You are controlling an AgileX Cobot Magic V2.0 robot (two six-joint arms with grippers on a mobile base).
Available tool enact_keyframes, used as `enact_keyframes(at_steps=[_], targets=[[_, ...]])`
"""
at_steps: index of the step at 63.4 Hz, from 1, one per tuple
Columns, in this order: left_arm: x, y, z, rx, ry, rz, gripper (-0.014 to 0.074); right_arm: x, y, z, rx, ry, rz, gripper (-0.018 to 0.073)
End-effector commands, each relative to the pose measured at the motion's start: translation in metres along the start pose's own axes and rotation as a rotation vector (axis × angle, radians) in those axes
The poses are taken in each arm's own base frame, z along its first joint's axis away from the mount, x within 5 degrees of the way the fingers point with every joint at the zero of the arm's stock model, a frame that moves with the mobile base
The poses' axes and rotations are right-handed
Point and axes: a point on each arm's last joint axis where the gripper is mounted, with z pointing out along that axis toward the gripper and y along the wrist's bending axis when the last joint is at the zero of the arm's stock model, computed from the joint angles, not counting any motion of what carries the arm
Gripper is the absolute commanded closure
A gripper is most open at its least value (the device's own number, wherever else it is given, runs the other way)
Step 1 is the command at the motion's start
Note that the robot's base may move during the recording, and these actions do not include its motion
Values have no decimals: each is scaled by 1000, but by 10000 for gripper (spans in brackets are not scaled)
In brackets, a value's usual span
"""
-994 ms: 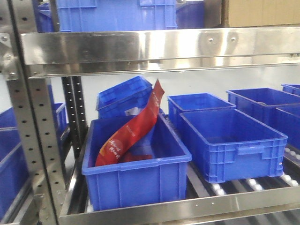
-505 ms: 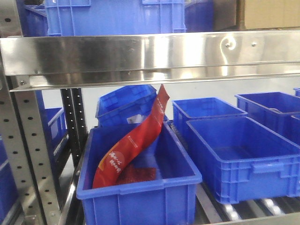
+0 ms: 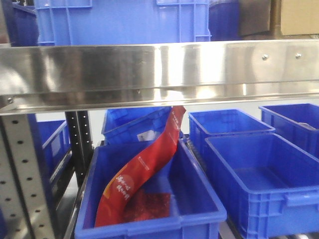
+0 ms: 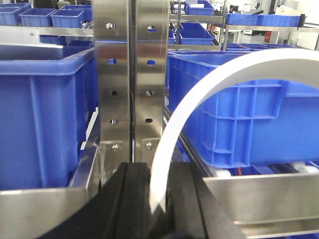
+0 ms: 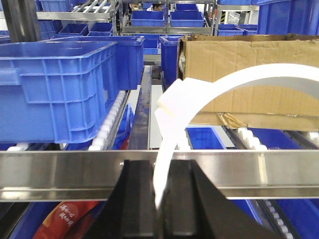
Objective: Grab PVC pipe and place in blue bin
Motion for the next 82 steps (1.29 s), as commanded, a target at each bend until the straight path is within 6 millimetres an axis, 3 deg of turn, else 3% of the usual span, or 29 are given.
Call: enact_keyframes(at_steps=[1, 82], targets=[[-3, 0, -1, -1, -29, -15, 707, -2, -1, -1, 8, -28, -12, 728], [-3, 0, -1, -1, -29, -15, 707, -2, -1, -1, 8, -28, -12, 728]])
